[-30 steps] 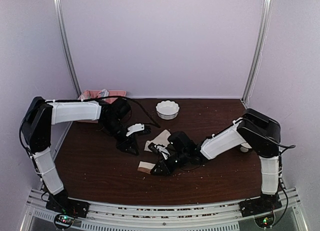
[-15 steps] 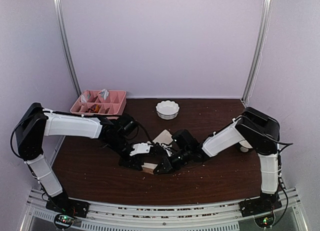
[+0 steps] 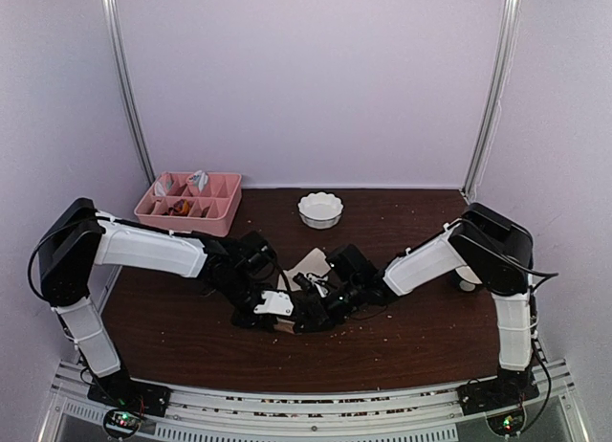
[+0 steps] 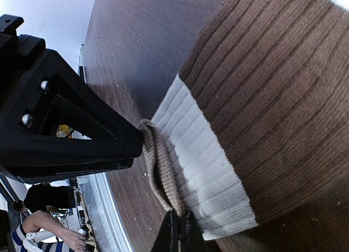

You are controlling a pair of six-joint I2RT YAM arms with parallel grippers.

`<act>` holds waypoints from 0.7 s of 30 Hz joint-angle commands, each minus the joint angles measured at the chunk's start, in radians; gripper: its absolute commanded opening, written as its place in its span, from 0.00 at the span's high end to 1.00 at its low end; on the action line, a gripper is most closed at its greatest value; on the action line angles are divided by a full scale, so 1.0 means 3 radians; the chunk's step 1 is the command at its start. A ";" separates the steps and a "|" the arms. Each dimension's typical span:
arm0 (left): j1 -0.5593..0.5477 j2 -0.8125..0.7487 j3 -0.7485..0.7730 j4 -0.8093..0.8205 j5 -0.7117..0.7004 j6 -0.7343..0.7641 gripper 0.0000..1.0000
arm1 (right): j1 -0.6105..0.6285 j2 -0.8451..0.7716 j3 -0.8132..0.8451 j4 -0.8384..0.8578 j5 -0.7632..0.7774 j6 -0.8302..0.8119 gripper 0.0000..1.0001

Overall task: Roll the socks
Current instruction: Roll the sock at the center of the board.

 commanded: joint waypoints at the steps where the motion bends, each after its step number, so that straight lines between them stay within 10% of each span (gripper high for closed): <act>1: -0.0052 0.0052 0.0027 0.0139 -0.0108 0.0113 0.83 | -0.0056 0.0229 -0.0112 -0.0556 0.0373 0.0007 1.00; 21: -0.0083 0.0458 0.0283 0.0025 -0.0545 0.0008 0.91 | -0.0085 0.0104 -0.0204 -0.0333 0.0266 0.0162 1.00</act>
